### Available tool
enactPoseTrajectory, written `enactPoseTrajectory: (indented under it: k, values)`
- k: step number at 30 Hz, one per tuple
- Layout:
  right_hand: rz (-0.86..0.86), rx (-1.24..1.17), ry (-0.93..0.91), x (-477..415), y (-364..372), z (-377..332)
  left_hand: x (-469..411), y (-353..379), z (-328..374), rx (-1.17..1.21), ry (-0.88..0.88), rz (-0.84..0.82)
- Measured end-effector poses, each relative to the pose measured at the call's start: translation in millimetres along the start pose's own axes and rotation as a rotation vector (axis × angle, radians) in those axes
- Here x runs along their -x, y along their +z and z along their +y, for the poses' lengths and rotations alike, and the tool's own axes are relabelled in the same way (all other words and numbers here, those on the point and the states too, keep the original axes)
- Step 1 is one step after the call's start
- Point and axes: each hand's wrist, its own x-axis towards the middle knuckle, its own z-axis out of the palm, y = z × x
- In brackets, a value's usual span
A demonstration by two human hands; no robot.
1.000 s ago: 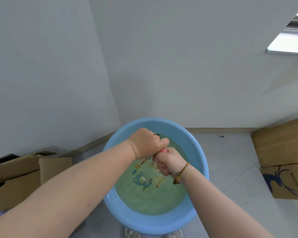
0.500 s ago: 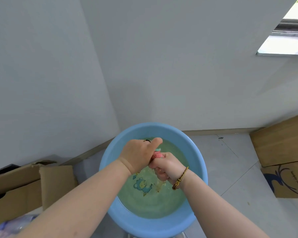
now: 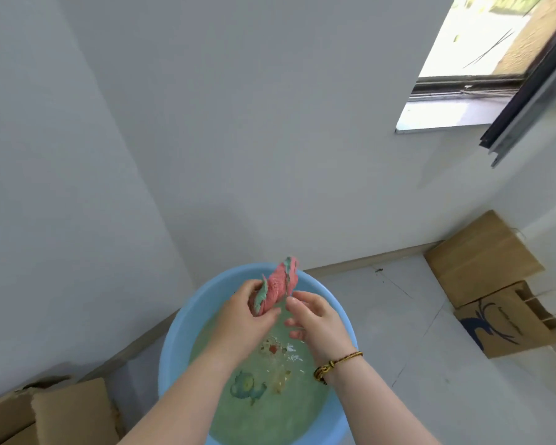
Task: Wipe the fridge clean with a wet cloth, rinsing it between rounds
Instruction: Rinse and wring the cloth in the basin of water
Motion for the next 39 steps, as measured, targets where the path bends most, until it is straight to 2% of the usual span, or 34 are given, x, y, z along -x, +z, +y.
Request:
enactPoseTrajectory:
  k: [4, 8, 10, 14, 20, 22, 26, 30, 34, 39]
  values:
    - [0.098, -0.097, -0.108, 14.1, -26.6, -6.1, 11.2, 25.5, 28.4, 0.188, 0.052, -0.227]
    - [0.145, -0.124, -0.178, 34.0, -51.5, -10.3, 21.6, 39.9, 41.2, 0.162, 0.1, -0.221]
    - [0.137, -0.171, -0.183, 46.3, -61.1, -8.1, 31.9, 44.5, 50.1, 0.226, 0.068, -0.248]
    - [0.127, -0.43, -0.12, 82.6, -82.9, -2.6, 60.5, 60.6, 71.2, 0.407, -0.058, -0.311]
    - [0.153, -0.728, -0.133, 178.8, -160.3, 31.8, 132.7, 123.6, 107.6, 0.497, -0.079, -0.383]
    - [0.176, -0.72, -0.184, 223.4, -191.9, 48.4, 170.1, 152.1, 122.4, 0.46, -0.051, -0.444]
    - [0.397, -0.491, -0.225, 299.0, -242.0, 79.5, 243.6, 205.7, 148.7, 0.398, 0.046, -0.616]
    - [0.612, -0.565, -0.325, 372.8, -296.7, 105.7, 309.2, 256.8, 167.1, 0.408, 0.043, -0.771]
    - [0.783, -0.637, -0.37, 428.8, -334.0, 129.7, 350.2, 289.9, 185.7, 0.471, 0.046, -0.828]
    - [0.948, -0.585, -0.321, 466.8, -371.7, 156.4, 370.8, 333.7, 208.6, 0.601, -0.103, -1.011]
